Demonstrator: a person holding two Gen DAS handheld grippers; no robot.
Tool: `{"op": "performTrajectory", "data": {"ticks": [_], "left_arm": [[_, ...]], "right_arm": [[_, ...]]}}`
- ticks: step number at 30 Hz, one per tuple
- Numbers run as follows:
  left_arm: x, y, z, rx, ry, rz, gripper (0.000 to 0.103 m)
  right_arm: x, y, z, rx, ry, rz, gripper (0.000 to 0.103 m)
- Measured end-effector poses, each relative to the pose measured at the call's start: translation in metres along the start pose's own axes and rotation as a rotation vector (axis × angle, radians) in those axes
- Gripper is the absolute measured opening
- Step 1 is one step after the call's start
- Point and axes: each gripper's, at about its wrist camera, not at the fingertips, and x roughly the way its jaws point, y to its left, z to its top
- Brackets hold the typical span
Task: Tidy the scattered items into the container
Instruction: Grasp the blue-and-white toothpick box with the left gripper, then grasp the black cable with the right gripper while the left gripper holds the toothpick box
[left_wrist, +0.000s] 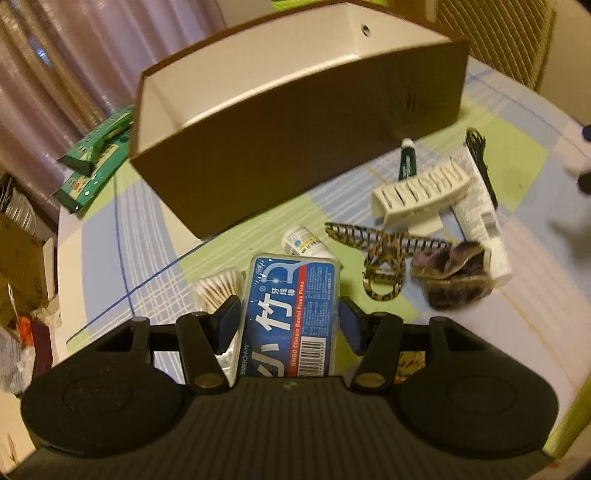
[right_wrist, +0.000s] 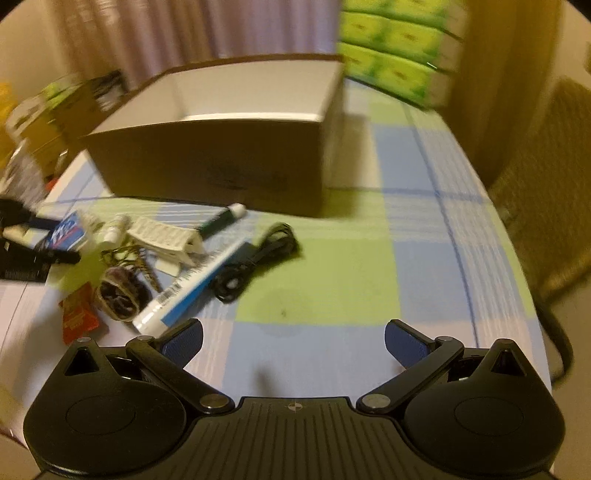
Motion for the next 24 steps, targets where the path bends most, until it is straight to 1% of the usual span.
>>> {"op": "performTrajectory", "data": {"ticks": [4, 7, 9, 12, 18, 24], "left_arm": [[-0.009, 0.003, -0.001, -0.091, -0.005, -0.005, 0.053], [-0.015, 0.003, -0.003, -0.149, -0.004, -0.009, 0.053], [-0.018, 0.003, -0.005, -0.179, 0.0, -0.006, 0.053], [-0.02, 0.001, -0.007, -0.213, 0.01, -0.001, 0.053], [-0.024, 0.001, -0.012, -0.287, 0.028, 0.021, 0.053], [-0.024, -0.001, -0.014, -0.339, 0.046, 0.048, 0.053]], "right_arm": [[0.02, 0.008, 0.0, -0.179, -0.023, 0.047, 0.101], [0.042, 0.012, -0.003, -0.306, -0.002, 0.065, 0.101], [0.059, 0.012, -0.007, -0.362, 0.019, 0.073, 0.101], [0.081, 0.009, -0.008, -0.377, 0.049, 0.098, 0.101], [0.104, 0.002, 0.005, -0.36, 0.019, 0.166, 0.101], [0.117, 0.0, 0.022, -0.382, 0.011, 0.217, 0.101]]}}
